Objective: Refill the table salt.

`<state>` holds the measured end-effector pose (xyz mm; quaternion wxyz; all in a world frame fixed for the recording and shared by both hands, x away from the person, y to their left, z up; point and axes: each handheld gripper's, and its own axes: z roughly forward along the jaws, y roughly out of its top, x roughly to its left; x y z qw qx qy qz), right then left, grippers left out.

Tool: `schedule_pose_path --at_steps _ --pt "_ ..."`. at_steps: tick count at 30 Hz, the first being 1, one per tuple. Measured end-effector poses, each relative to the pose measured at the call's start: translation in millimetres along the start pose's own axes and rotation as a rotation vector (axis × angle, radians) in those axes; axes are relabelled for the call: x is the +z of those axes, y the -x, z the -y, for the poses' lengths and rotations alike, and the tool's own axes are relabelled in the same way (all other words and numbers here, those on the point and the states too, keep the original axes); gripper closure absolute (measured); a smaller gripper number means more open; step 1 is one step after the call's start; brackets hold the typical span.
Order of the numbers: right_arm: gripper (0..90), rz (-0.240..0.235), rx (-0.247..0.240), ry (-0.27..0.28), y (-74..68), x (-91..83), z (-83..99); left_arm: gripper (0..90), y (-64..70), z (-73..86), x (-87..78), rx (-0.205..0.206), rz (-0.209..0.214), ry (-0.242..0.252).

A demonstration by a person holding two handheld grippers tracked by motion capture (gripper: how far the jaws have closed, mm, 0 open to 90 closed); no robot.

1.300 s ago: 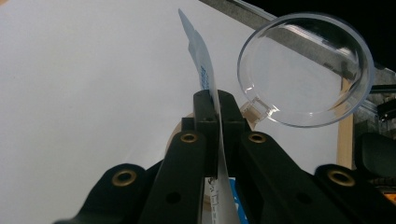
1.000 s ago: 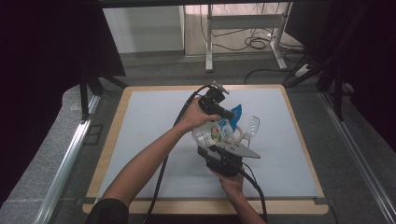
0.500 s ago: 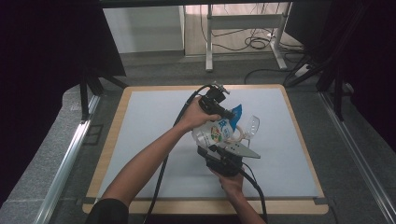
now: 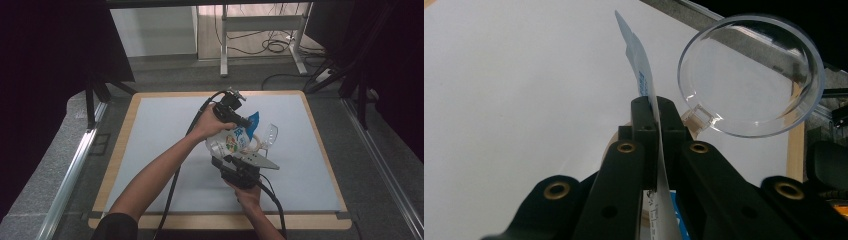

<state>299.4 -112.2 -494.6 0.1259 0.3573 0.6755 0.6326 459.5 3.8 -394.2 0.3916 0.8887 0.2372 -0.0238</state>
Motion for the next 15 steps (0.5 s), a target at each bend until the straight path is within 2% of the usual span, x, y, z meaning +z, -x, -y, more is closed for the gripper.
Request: schedule_pose_path --at_steps 8,15 --pt "57.8 -0.006 0.003 0.003 1.1 -1.0 -0.7 89.9 -1.5 0.3 0.5 -0.008 0.002 0.002" --pt "57.8 -0.002 0.004 0.004 1.2 -0.3 -0.9 89.9 0.1 -1.7 2.5 0.001 0.000 -0.007"
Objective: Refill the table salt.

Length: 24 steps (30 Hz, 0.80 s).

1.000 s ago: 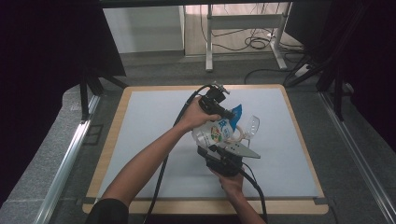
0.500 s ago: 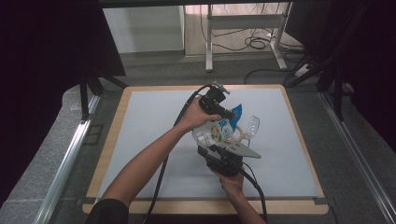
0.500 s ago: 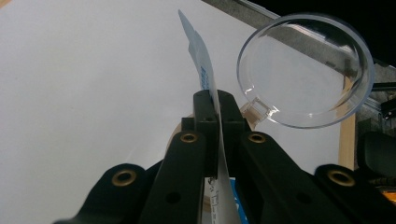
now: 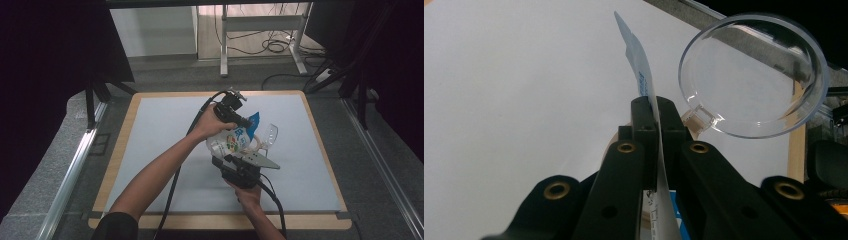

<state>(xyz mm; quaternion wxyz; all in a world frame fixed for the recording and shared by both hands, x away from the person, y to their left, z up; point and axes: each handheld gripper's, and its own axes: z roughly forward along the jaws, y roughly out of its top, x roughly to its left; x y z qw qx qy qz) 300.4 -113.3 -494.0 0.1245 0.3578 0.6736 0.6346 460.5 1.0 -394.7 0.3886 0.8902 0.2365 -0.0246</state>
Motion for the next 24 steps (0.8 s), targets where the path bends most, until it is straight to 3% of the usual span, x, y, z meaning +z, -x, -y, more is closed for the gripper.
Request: schedule_pose_path --at_steps 24 --pt "58.0 0.002 0.004 0.003 -0.5 -0.3 -2.2 89.9 0.0 -2.1 1.3 -0.001 0.003 -0.009"
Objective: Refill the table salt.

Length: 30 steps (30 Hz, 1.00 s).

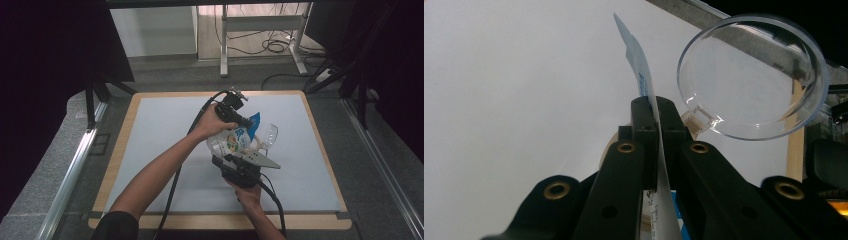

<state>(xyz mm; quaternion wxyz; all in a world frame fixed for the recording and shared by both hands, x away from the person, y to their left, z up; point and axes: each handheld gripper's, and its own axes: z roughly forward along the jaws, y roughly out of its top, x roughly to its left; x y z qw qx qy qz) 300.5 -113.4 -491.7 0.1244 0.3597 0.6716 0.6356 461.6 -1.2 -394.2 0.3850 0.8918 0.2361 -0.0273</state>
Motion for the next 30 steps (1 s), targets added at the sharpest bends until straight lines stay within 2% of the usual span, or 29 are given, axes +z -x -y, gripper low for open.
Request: schedule_pose_path --at_steps 30 --pt "59.1 0.001 -0.009 0.005 0.4 -1.3 -0.4 89.9 0.2 0.6 1.6 -0.008 0.006 -0.003"
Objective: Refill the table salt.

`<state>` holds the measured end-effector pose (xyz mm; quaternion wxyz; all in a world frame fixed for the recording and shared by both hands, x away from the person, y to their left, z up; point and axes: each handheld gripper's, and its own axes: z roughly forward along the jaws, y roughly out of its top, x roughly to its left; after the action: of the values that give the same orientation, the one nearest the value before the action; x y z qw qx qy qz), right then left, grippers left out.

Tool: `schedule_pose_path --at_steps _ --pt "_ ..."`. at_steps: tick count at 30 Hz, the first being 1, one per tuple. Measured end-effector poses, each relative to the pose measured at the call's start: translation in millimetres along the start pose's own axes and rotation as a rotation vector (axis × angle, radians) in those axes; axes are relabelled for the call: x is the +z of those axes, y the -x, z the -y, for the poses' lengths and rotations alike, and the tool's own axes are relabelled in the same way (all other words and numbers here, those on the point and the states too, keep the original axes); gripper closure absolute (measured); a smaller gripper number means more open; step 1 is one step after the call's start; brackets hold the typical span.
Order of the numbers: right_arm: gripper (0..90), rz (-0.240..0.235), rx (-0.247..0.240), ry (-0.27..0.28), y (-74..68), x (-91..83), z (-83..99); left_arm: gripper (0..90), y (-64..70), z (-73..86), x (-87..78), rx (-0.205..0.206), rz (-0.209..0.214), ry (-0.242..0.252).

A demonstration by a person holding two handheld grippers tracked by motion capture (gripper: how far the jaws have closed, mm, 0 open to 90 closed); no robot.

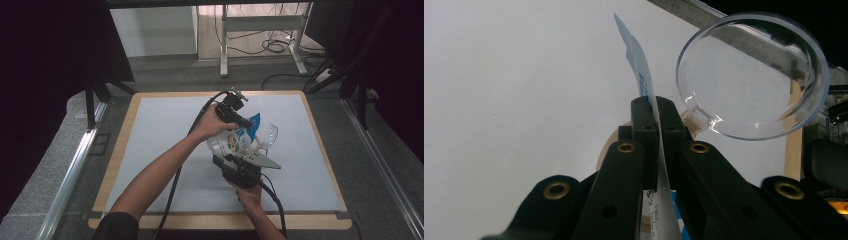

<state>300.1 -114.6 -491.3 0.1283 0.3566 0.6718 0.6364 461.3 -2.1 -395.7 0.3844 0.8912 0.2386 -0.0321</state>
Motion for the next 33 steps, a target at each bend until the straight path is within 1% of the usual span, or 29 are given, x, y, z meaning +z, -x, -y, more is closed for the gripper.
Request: schedule_pose_path --at_steps 12,19,33 --pt "59.3 -0.001 0.000 -0.005 0.6 1.4 0.2 89.9 0.9 -0.4 0.9 0.005 -0.005 -0.007" --pt "59.5 0.000 0.002 -0.004 1.1 0.7 -0.2 89.9 0.2 -0.7 1.5 0.001 0.001 -0.004" --pt "59.7 0.001 0.004 -0.003 2.3 1.3 -0.5 89.9 -0.7 -1.8 2.4 0.002 -0.003 -0.009"
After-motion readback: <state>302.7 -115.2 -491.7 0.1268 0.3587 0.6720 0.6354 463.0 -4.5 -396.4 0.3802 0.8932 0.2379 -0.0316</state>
